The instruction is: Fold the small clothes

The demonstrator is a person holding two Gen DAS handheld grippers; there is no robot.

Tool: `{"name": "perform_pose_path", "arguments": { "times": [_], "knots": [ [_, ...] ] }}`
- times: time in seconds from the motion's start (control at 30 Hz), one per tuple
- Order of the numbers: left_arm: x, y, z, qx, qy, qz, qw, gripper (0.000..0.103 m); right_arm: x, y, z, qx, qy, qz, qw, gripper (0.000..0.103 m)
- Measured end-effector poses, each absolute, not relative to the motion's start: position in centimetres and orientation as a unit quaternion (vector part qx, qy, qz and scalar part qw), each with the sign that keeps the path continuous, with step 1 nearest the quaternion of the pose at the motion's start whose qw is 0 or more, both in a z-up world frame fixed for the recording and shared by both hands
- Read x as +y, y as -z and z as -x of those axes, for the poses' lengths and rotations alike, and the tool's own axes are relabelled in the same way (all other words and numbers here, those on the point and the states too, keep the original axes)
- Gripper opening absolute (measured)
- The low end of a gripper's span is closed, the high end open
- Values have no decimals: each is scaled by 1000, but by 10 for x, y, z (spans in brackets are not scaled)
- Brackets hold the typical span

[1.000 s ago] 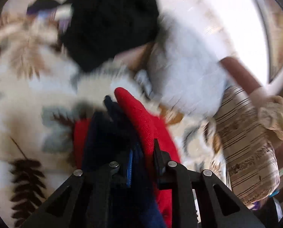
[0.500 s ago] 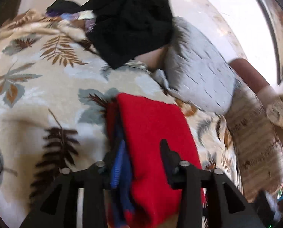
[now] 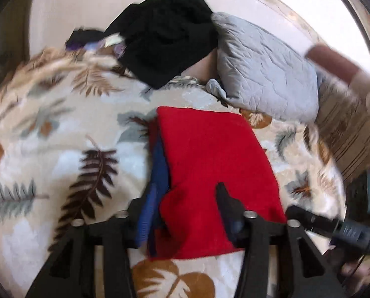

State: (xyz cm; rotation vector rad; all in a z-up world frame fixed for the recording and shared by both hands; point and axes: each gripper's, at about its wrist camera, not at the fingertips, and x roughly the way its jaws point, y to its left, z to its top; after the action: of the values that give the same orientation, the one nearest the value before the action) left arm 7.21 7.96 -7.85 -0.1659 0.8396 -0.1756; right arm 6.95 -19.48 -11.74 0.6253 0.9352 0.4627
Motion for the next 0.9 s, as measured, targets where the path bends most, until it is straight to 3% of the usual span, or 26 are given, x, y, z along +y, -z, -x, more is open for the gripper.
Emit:
{"name": "perform_pose_path", "arguments": {
  "times": [0.1,0.17,0.2,0.27,0.37,0.47,0.5,0.53,0.7,0.8,0.9],
  "knots": [
    [67,108,-98,461,39,57,885,57,-190,137,-95,466,-227,-321,792,67],
    [72,130,-105,495,23,66,866,58,-175,144,-104,491,-229,-289,789,52],
    [74,132,-104,492,23,79,867,58,-169,141,-102,493,-220,-261,800,37],
    [77,132,-101,486,24,83,869,58,-160,129,-96,486,-210,-219,820,31],
    [78,132,-99,483,29,81,871,58,-152,115,-87,472,-193,-173,842,30],
    [79,133,-98,481,35,83,872,59,-161,113,-92,470,-200,-195,837,44],
    [80,134,-100,480,37,83,872,59,-167,111,-96,460,-196,-209,841,66],
    [80,135,-100,480,40,85,872,59,-173,109,-102,450,-189,-216,845,77],
    [82,135,-99,480,49,95,871,59,-164,122,-167,488,-212,-243,811,77],
    [85,137,-99,478,54,101,871,60,-150,124,-181,505,-211,-219,808,50],
    [89,140,-99,475,62,103,871,62,-135,99,-160,475,-203,-152,843,45]
  ]
}}
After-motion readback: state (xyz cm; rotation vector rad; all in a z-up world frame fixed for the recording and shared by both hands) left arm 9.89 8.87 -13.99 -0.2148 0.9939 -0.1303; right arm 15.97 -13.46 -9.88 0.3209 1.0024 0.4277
